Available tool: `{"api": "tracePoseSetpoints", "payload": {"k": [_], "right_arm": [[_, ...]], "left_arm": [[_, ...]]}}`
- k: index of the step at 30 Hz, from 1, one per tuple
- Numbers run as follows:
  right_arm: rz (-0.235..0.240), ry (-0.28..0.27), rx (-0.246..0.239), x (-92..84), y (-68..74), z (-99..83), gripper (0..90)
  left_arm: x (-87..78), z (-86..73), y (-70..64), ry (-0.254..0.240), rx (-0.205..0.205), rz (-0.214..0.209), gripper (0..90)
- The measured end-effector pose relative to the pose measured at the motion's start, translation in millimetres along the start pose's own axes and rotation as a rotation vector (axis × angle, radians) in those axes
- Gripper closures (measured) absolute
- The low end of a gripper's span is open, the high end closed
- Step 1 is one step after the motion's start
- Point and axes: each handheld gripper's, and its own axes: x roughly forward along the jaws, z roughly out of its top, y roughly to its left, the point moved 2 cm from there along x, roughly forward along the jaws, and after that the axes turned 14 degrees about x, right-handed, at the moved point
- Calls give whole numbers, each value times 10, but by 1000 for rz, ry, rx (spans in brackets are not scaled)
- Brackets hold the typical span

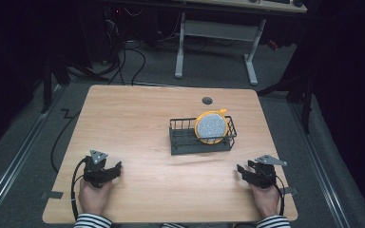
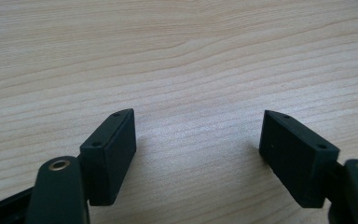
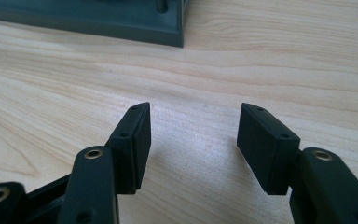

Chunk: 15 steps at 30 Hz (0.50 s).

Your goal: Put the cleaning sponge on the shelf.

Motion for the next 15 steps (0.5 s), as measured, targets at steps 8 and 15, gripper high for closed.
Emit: {"api": "tracePoseSetpoints", "payload": {"k": [8, 15], "right_arm": [[-11, 8, -14, 22, 13, -11, 439], [-39, 10, -56, 35, 51, -19, 414]], "left_arm": [[1, 0, -1, -1, 0, 1, 277], [-1, -1, -4, -2, 0, 0, 277]]}}
